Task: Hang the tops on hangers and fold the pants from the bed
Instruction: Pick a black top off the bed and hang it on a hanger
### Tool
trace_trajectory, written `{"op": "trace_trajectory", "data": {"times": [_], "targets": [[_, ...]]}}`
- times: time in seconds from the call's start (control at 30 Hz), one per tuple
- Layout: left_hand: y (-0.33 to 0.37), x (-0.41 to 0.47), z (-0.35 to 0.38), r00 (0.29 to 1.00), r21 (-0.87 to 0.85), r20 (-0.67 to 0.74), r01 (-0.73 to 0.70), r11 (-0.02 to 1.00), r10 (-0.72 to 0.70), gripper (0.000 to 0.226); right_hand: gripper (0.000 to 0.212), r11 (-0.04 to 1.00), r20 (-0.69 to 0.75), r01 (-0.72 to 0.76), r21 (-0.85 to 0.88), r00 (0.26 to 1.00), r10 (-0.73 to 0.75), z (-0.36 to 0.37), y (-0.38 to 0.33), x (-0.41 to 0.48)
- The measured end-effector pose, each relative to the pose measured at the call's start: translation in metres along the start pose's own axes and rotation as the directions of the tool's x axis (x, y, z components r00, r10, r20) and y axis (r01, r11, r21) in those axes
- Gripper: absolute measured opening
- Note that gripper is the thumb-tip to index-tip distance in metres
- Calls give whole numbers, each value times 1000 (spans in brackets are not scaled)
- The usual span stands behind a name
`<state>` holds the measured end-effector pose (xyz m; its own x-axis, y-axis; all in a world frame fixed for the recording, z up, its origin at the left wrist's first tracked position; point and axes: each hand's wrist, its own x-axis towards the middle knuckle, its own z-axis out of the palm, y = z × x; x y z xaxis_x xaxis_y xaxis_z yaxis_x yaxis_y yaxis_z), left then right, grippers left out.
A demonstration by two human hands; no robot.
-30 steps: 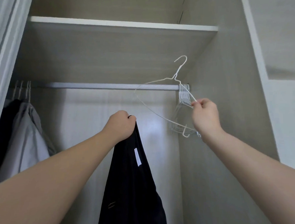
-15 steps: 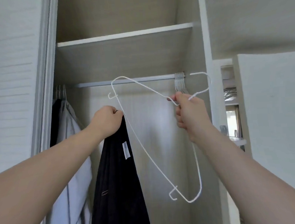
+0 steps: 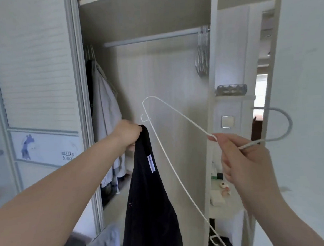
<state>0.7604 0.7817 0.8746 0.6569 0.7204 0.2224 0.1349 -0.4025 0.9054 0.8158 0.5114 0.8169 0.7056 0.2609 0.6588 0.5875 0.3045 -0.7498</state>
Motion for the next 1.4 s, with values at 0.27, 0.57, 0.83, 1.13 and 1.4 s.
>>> {"op": "trace_trajectory", "data": {"times": [0.27,0.57,0.83,1.13,1.4], "targets": [[-108,-95,17,924,-152,115,379,913,-364,9,25,977,101,-181,-110,976,192,-49,34,-154],[-193,-197,42,918,-8,159,370,929,-364,17,26,863,224,-426,-273,844,488,-70,65,-277],[-217,-261,59,938,252,235,194,948,-255,18,27,846,268,-363,-392,834,482,-69,68,-309],[-194,-298,73,893,274,426,27,961,-147,19,35,854,288,-406,-324,818,498,-24,98,-316],[-187,-315,83,954,363,298,-98,927,-16,20,19,904,176,-334,-269,905,387,-23,97,-319]]}}
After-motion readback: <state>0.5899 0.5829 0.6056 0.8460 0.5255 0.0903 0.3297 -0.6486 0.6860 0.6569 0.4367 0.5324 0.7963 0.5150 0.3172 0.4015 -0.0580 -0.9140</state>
